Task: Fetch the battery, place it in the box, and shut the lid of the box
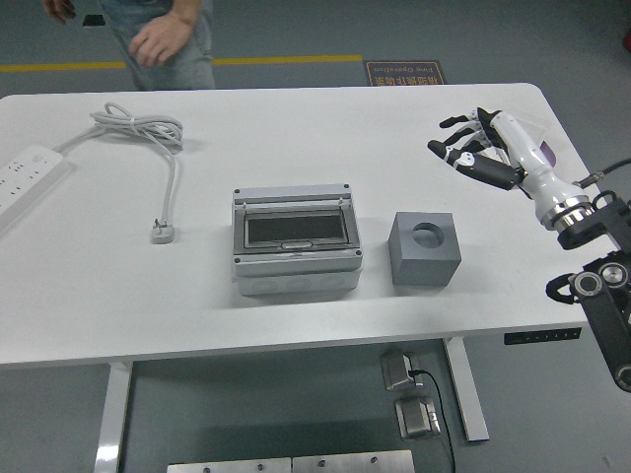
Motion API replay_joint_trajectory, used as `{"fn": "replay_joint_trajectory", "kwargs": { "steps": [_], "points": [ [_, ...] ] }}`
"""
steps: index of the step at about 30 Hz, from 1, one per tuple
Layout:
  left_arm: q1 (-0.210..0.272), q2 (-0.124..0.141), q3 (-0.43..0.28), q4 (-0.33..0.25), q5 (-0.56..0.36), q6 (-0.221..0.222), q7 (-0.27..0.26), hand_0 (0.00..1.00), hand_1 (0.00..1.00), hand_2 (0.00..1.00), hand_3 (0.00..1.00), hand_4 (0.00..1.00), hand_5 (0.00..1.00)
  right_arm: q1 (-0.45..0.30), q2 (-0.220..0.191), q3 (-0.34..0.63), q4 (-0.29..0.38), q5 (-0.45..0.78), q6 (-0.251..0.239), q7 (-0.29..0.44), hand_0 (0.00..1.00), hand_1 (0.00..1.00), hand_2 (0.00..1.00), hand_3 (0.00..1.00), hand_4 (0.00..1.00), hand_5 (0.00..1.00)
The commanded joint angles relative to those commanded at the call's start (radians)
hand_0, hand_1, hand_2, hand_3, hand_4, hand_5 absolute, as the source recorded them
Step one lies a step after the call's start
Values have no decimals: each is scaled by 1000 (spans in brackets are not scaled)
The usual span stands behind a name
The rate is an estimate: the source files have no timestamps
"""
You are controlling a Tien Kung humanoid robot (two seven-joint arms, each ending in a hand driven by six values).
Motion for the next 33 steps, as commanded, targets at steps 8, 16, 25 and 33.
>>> {"fn": "replay_joint_trajectory", "kwargs": {
  "steps": [8, 16, 25, 33],
  "points": [
    [9, 1, -6, 0, 1, -1, 2, 599, 626, 620, 651, 721, 245, -123, 8, 84, 6, -76, -31, 12, 453, 456, 553, 649, 930, 646],
    [7, 7, 0, 0, -1, 0, -1, 599, 626, 620, 652, 721, 245, -128, -16, 92, 40, -251, 48, -31, 536, 541, 622, 659, 928, 642],
    [6, 4, -9, 0, 7, -1, 1, 599, 626, 618, 652, 721, 246, -120, -69, 33, 99, -426, 110, -101, 998, 998, 998, 998, 998, 430],
    [3, -1, -13, 0, 9, 0, -2, 599, 626, 617, 651, 721, 245, -101, -127, -49, 119, -426, 124, -115, 998, 998, 998, 998, 998, 379]
  ]
}}
